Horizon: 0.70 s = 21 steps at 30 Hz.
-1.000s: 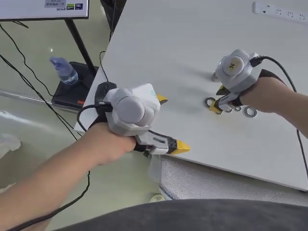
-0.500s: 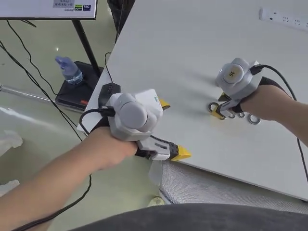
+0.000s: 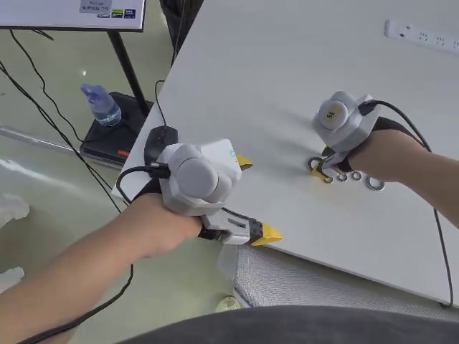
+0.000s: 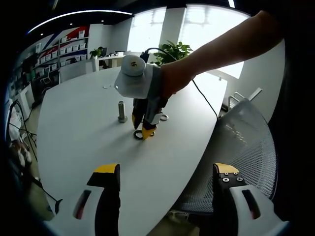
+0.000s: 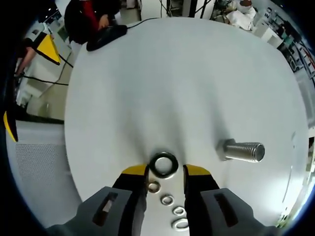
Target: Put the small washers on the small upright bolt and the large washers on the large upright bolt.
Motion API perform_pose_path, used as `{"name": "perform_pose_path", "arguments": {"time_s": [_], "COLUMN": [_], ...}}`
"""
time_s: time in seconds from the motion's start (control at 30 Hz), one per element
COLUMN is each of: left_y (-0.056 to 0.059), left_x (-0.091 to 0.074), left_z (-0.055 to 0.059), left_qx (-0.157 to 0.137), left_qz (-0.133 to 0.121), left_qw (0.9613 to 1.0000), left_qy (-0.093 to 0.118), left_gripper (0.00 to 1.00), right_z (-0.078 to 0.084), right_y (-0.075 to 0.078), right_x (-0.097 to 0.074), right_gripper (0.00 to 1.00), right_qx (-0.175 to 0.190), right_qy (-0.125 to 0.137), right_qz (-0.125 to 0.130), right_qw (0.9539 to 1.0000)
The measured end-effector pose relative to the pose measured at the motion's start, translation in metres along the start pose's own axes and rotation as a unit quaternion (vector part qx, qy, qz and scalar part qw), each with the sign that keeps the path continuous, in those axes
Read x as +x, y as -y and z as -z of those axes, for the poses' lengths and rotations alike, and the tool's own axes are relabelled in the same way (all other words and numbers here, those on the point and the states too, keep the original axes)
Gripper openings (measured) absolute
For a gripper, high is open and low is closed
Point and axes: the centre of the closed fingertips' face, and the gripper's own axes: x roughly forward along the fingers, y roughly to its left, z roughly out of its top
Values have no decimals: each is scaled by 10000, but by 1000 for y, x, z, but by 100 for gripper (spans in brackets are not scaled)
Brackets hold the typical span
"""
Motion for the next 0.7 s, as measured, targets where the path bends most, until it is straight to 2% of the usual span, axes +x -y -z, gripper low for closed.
{"name": "perform_pose_path", "arguments": {"time_s": [0.2, 0.57, 0.7], "left_y": [4, 11, 11], "left_x": [2, 2, 1], "left_z": [4, 4, 4], "left_qx": [-45, -18, 111], "left_qz": [47, 83, 46], "left_qw": [10000, 10000, 9999], "left_qy": [-46, -6, -68], "left_gripper": [74, 72, 72], "right_z": [-1, 0, -2], "right_y": [-8, -6, -7], "right_x": [-2, -6, -7], "right_gripper": [25, 21, 20], "right_qx": [-51, 82, 207], "right_qy": [-126, -107, -85], "right_qz": [25, -16, -64], "right_qw": [9999, 9999, 9997]}}
